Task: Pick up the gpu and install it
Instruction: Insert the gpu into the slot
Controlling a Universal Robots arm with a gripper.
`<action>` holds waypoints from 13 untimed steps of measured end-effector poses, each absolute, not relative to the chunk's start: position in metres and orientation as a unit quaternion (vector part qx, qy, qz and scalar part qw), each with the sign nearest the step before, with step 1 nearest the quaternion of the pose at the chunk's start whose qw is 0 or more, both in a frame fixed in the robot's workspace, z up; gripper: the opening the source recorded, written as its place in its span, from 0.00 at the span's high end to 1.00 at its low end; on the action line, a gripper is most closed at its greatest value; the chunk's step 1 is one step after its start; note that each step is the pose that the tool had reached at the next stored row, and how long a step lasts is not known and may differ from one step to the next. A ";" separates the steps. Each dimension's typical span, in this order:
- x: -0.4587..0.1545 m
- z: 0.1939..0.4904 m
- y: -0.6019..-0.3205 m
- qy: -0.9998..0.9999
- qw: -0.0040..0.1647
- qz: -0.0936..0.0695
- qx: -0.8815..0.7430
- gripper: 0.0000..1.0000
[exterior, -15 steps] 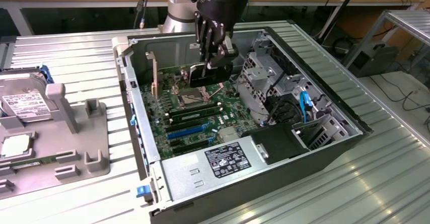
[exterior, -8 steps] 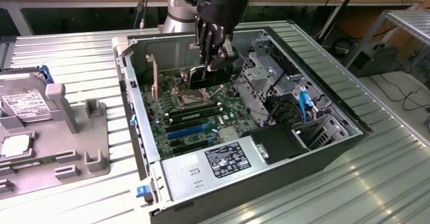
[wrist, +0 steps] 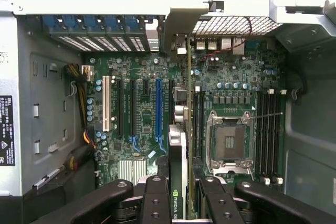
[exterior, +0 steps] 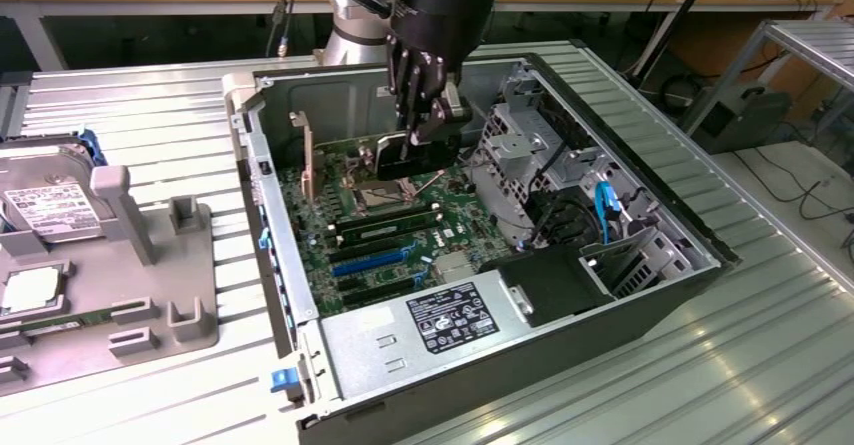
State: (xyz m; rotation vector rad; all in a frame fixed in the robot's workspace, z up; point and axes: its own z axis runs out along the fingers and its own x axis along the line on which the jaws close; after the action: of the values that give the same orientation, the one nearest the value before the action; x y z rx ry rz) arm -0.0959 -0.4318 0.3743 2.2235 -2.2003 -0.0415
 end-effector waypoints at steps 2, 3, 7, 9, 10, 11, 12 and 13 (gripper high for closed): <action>-0.096 0.373 -0.432 -0.704 0.007 -0.013 0.710 0.73; -0.096 0.372 -0.432 -0.704 0.007 -0.013 0.710 0.73; -0.096 0.369 -0.432 -0.705 0.007 -0.013 0.709 0.73; -0.096 0.368 -0.432 -0.706 0.007 -0.013 0.709 0.73; -0.096 0.367 -0.432 -0.707 0.007 -0.013 0.708 0.73; -0.096 0.367 -0.432 -0.708 0.006 -0.013 0.707 0.73; -0.096 0.366 -0.432 -0.710 0.007 -0.013 0.704 0.73; -0.096 0.366 -0.432 -0.710 0.007 -0.013 0.704 0.73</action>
State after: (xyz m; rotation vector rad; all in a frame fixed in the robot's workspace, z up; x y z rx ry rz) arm -0.0959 -0.4318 0.3661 2.2023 -2.2217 -0.0416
